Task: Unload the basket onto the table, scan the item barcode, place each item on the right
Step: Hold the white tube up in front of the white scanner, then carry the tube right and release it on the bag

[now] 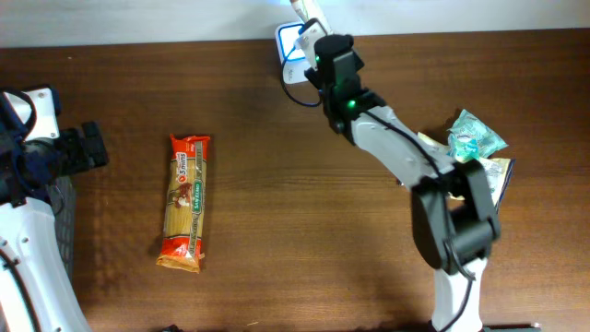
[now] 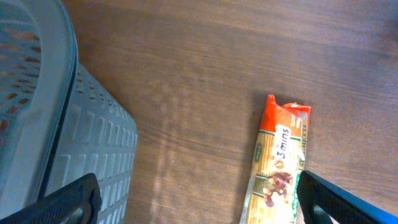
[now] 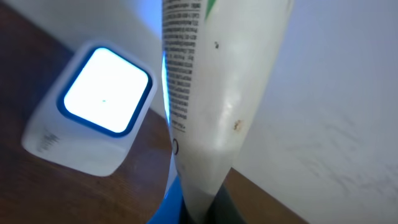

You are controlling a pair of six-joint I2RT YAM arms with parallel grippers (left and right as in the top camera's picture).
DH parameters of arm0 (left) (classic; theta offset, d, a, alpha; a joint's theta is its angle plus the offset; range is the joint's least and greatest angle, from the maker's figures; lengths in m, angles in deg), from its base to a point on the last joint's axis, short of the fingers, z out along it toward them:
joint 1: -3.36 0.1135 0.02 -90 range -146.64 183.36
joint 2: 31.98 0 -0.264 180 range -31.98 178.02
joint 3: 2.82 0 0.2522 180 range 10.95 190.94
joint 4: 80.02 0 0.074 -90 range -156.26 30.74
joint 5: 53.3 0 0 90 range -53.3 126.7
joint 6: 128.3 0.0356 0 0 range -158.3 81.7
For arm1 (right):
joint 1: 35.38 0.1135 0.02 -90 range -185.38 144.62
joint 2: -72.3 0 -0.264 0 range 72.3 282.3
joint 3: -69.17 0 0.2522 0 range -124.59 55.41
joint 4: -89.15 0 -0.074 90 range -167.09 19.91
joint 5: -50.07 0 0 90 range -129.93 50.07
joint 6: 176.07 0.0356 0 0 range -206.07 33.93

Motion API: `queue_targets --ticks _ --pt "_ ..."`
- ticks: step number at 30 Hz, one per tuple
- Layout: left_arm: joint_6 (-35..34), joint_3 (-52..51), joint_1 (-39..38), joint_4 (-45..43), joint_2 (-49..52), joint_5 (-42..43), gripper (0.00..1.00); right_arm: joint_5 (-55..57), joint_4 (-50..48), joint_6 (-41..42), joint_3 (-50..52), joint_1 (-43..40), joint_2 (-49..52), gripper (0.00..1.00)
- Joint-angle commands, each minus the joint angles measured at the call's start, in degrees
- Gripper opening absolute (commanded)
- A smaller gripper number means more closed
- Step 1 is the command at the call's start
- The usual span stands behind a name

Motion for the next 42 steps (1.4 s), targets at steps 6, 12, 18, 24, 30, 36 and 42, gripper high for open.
queue_targets --ticks 6,12,18,24,30,36,42 --pt "0.94 0.00 -0.11 -0.13 -0.28 0.02 0.99 10.82 -7.41 -12.35 -1.44 0.04 8.85 0.04" --pt "0.94 0.00 -0.11 -0.13 -0.28 0.02 0.99 11.02 -8.63 -12.35 -1.44 0.42 8.85 0.04" --pt "0.94 0.00 -0.11 -0.13 -0.28 0.00 0.99 15.39 -8.83 -12.26 -1.44 2.58 8.44 0.04" --pt "0.94 0.00 -0.11 -0.13 -0.28 0.00 0.99 14.95 1.97 -2.93 -1.44 6.88 -2.10 0.04" --pt "0.94 0.00 -0.11 -0.13 -0.28 0.00 0.99 -6.51 30.49 19.08 -1.44 6.14 -18.67 0.04" --pt "0.94 0.00 -0.11 -0.13 -0.28 0.02 0.99 -19.19 63.32 37.97 -0.26 -1.44 -23.80 0.04" --pt "0.94 -0.02 -0.11 -0.13 -0.28 0.02 0.99 -16.92 66.25 41.83 8.96 -17.22 -23.21 0.04"
